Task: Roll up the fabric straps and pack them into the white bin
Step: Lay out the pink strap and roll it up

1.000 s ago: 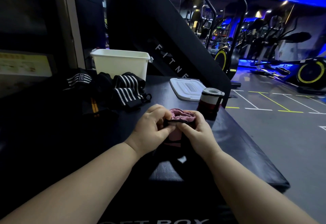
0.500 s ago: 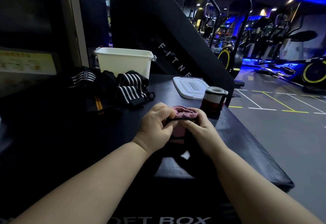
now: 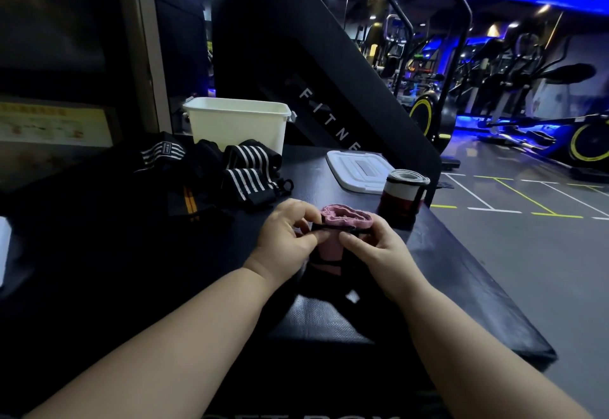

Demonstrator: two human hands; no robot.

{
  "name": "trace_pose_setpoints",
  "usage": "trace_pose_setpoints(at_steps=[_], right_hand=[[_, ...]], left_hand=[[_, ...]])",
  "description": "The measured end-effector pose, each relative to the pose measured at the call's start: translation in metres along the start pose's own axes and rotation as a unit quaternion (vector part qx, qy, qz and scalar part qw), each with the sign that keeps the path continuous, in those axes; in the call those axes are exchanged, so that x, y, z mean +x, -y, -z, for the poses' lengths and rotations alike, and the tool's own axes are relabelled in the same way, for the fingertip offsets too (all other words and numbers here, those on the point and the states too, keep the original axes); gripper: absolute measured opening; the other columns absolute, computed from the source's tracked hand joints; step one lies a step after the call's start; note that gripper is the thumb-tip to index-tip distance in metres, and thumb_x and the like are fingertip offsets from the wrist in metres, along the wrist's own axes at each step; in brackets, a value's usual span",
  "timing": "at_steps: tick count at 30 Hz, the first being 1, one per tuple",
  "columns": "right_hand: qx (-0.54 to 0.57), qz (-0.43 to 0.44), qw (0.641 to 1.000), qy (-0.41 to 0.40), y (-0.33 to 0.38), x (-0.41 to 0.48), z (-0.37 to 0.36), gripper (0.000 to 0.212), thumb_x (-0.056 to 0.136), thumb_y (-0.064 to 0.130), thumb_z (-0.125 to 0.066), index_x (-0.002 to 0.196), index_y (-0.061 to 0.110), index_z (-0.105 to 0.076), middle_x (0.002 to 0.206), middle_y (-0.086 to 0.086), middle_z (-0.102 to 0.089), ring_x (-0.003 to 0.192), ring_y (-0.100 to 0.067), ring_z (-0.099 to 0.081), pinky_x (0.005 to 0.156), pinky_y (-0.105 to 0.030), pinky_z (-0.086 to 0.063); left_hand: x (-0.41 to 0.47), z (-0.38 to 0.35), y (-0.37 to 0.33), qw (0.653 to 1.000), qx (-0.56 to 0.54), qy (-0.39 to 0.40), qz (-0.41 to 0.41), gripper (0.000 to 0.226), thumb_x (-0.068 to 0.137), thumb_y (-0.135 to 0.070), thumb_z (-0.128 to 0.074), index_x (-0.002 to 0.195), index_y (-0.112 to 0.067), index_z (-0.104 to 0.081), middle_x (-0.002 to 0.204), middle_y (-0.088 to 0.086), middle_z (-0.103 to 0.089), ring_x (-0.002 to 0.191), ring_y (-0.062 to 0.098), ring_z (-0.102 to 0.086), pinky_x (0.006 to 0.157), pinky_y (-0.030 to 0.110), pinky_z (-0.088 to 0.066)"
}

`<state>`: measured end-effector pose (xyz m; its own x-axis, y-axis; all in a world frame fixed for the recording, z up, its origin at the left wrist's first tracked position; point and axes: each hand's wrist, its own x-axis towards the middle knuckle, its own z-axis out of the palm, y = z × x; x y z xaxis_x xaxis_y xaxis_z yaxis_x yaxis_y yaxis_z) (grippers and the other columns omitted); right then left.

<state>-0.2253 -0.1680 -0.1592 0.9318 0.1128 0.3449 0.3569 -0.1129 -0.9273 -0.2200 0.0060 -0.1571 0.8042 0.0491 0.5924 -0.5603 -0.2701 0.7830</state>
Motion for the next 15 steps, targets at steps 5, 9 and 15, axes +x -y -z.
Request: trace_pose_setpoints(at_steps=[5, 9, 15], right_hand=[[-0.013, -0.007, 1.0, -0.012, -0.001, -0.0011, 0.0007, 0.045, 0.069, 0.028, -0.084, 0.101, 0.015, -0.054, 0.096, -0.011, -0.07, 0.088, -0.02, -0.067, 0.079, -0.037, -0.056], [0.018, -0.035, 0.999, 0.021, -0.001, 0.0, 0.0043, 0.059, 0.062, 0.035, -0.09, 0.102, 0.017, -0.05, 0.093, -0.004, -0.069, 0.086, -0.017, -0.067, 0.076, -0.036, -0.056], [0.151, -0.063, 0.984, 0.077, 0.004, 0.0027, 0.0071, 0.056, 0.069, 0.011, -0.074, 0.12, 0.014, -0.051, 0.103, -0.005, -0.07, 0.088, -0.018, -0.068, 0.071, -0.029, -0.056]], left_hand=[[-0.0033, 0.0047, -0.0005, 0.993, -0.067, 0.039, 0.084, 0.024, 0.076, -0.008, -0.08, 0.081, -0.027, -0.066, 0.075, -0.012, -0.056, 0.068, 0.006, -0.052, 0.072, 0.021, -0.046], [-0.0013, 0.0059, 0.0027, 0.985, -0.108, 0.042, 0.125, 0.014, 0.074, -0.024, -0.08, 0.082, -0.028, -0.069, 0.071, -0.007, -0.057, 0.068, 0.008, -0.053, 0.07, 0.022, -0.044], [0.0021, 0.0055, 0.0013, 0.986, -0.094, 0.041, 0.129, 0.015, 0.081, -0.016, -0.077, 0.085, -0.026, -0.067, 0.074, -0.01, -0.058, 0.071, 0.007, -0.053, 0.073, 0.022, -0.045]])
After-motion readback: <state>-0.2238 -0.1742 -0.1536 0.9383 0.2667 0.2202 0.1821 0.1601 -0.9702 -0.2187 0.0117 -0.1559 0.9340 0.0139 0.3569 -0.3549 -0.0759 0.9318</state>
